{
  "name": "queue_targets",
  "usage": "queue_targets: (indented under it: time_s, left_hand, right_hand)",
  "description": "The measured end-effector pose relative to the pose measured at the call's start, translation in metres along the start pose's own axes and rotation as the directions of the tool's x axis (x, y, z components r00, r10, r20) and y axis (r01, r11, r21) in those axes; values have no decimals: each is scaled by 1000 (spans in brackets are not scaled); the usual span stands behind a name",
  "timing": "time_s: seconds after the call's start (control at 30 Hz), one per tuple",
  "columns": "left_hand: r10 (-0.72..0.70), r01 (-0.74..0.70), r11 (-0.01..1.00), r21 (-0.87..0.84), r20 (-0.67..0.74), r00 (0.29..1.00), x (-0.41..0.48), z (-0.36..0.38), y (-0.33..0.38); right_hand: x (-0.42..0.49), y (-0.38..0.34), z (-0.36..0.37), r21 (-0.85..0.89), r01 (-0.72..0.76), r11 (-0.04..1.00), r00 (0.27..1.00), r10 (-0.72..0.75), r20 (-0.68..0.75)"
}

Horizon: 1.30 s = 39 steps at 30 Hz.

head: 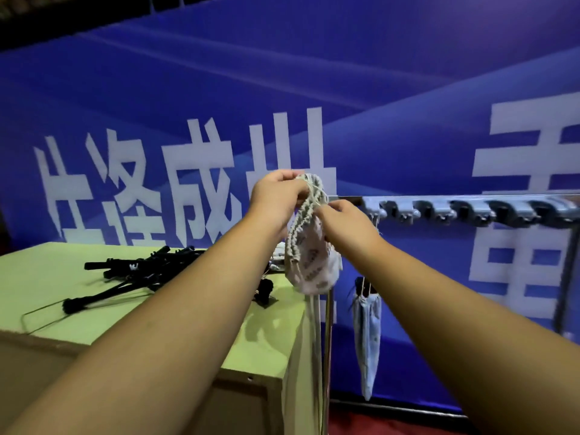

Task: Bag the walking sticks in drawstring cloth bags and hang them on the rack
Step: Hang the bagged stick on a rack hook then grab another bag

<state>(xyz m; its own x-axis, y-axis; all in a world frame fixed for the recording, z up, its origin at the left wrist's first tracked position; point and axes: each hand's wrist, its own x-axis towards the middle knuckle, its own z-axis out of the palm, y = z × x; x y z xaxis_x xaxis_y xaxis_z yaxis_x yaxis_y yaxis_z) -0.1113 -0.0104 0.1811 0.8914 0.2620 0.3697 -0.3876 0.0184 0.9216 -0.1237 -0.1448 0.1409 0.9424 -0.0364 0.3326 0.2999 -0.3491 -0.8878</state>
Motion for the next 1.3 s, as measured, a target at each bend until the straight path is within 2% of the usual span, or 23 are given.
queue_targets:
  time_s: [0.1, 0.3, 0.4, 0.53, 0.73, 0.83, 0.9, 1.03, 1.1, 1.2, 1.3]
  left_hand:
    - [-81, 83, 994, -68, 26, 996, -28, 0, 5]
    - [-289, 305, 933, -191, 107, 951, -74, 7, 4]
    - [-401, 410, 866, -286, 91, 911, -96, 11, 1]
    - [-449, 449, 849, -279, 70, 891, -117, 6, -1]
    - [-463, 483, 863, -146, 153, 873, -134, -4, -5]
    - [-448, 463, 885, -54, 178, 876, -140, -12, -7]
    - [-455, 452, 889, 77, 274, 847, -150, -17, -8]
    - [-452, 313, 879, 361, 418, 788, -156, -30, -18]
    - [-430, 203, 852, 483, 423, 798, -157, -35, -19]
    - [-412, 53, 757, 651, 413, 812, -163, -38, -10]
    - [-420, 10, 672, 741, 370, 829, -163, -36, -9]
  right_hand:
    - [-30, -11, -8, 84, 17, 996, 999, -21, 45]
    - [-74, -14, -25, -64, 92, 994, 995, -90, 40]
    - [-95, -7, -36, -161, 98, 982, 995, -92, 46]
    - [-111, 6, -46, -151, 71, 986, 995, -61, 73]
    - [-131, 24, -67, 42, 47, 998, 977, -55, 204]
    - [-129, 34, -74, 3, 17, 1000, 980, -17, 199]
    - [-127, 41, -76, -66, -1, 998, 987, 11, 157]
    - [-127, 47, -75, -91, 9, 996, 990, 4, 138]
    - [-129, 46, -74, -75, 18, 997, 987, -6, 159]
    - [-126, 44, -76, -94, 16, 995, 986, 0, 168]
    - [-123, 46, -74, -146, 6, 989, 983, 21, 184]
